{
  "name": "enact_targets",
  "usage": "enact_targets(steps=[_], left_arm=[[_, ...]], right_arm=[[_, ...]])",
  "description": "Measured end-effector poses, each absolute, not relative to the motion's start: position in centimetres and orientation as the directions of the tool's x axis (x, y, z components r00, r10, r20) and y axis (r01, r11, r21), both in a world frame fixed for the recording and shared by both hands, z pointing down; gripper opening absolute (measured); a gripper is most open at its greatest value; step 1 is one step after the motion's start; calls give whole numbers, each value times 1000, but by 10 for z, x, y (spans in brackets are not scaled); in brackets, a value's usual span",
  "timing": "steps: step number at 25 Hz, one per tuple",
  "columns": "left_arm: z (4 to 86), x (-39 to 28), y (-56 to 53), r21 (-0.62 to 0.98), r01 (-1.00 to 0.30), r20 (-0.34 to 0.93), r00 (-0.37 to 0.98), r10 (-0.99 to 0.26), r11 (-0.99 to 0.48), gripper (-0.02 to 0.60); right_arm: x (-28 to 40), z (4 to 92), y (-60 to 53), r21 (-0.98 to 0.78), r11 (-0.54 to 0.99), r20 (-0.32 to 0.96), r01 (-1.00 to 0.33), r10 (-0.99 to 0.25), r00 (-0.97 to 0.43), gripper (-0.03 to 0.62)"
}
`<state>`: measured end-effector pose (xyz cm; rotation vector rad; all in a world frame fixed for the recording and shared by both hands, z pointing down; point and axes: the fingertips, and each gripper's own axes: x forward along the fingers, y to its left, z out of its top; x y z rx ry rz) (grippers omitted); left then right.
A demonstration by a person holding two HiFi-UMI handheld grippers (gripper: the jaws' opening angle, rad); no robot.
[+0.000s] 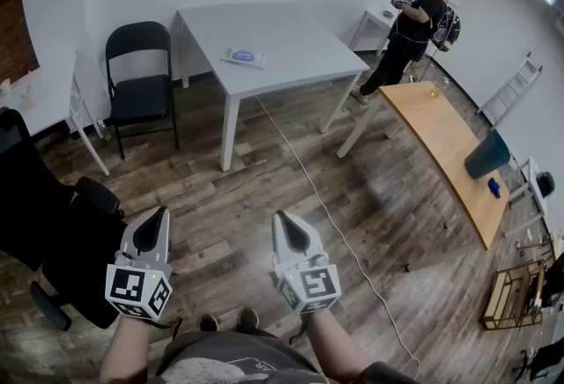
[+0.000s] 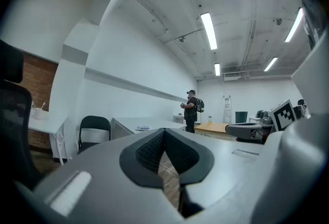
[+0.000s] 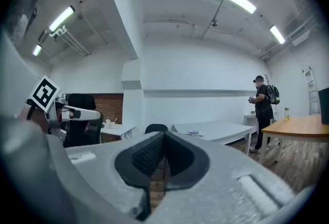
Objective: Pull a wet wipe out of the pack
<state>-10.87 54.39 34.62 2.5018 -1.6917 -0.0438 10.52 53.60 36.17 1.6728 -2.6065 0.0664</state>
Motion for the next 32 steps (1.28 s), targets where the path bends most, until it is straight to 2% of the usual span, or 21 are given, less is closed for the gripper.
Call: enact_targets(steps=[6, 15, 23, 27, 32], left_arm=[[348, -120, 548, 168, -917, 37, 372, -928, -361, 18], [346, -139, 553, 125, -924, 37, 369, -929, -363, 18], [349, -142, 564, 125, -899, 34, 426, -904, -419, 18], [352, -155, 565, 145, -890, 9, 439, -898, -433, 18], [365, -157, 560, 112, -889, 26, 450, -893, -445, 18]], right_arm=[[94, 366, 542, 5, 435, 69, -900, -898, -434, -11], [79, 362, 546, -2, 402, 71, -916, -913, -401, -11], [78, 371, 546, -19, 324, 85, -946, -942, -324, -10], [71, 373, 555, -38, 322, 38, -946, -945, -323, -9], [73, 390, 559, -61, 301, 70, -952, -950, -305, -9]])
